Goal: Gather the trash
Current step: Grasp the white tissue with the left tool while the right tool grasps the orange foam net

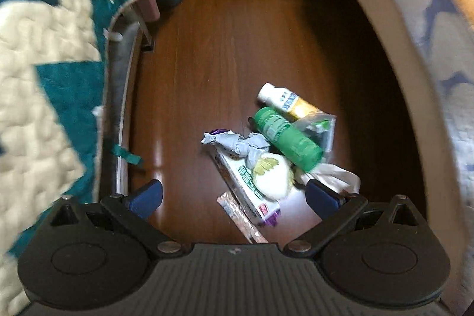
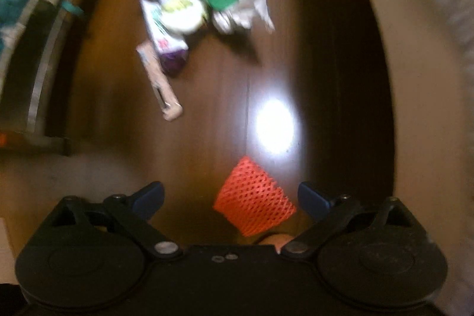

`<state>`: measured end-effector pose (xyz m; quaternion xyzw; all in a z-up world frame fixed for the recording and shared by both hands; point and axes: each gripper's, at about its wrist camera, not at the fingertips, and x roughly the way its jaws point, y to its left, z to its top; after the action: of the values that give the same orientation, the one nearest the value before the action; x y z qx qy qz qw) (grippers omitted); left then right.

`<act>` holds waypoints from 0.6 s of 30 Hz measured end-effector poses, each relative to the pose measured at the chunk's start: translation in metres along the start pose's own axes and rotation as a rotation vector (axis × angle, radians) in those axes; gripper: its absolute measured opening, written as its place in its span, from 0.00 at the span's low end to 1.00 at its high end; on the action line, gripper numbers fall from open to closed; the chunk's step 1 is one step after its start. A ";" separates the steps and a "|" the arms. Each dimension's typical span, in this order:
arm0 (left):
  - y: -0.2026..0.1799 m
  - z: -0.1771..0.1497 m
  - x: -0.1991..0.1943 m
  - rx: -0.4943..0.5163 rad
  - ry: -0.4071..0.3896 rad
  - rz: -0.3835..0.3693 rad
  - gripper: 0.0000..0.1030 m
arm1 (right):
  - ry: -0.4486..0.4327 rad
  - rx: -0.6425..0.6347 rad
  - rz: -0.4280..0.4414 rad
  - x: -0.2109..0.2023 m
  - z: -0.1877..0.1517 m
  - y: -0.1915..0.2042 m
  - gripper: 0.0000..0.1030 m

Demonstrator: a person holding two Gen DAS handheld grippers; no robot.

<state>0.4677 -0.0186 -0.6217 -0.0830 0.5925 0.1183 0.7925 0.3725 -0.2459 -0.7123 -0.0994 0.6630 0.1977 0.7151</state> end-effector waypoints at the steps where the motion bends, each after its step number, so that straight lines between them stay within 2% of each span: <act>1: 0.002 0.002 0.016 -0.018 0.005 -0.004 1.00 | 0.008 -0.006 -0.006 0.012 -0.001 -0.001 0.94; 9: 0.021 0.032 0.119 -0.178 0.040 -0.015 1.00 | 0.054 -0.066 -0.012 0.093 -0.010 -0.001 0.93; 14: 0.034 0.037 0.162 -0.341 0.083 -0.041 1.00 | 0.071 -0.114 -0.014 0.114 -0.016 0.000 0.91; 18: 0.037 0.038 0.181 -0.400 0.117 -0.056 0.99 | 0.099 -0.119 -0.023 0.123 -0.021 -0.008 0.85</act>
<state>0.5408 0.0434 -0.7843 -0.2616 0.5997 0.2065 0.7275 0.3621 -0.2426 -0.8368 -0.1592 0.6835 0.2235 0.6764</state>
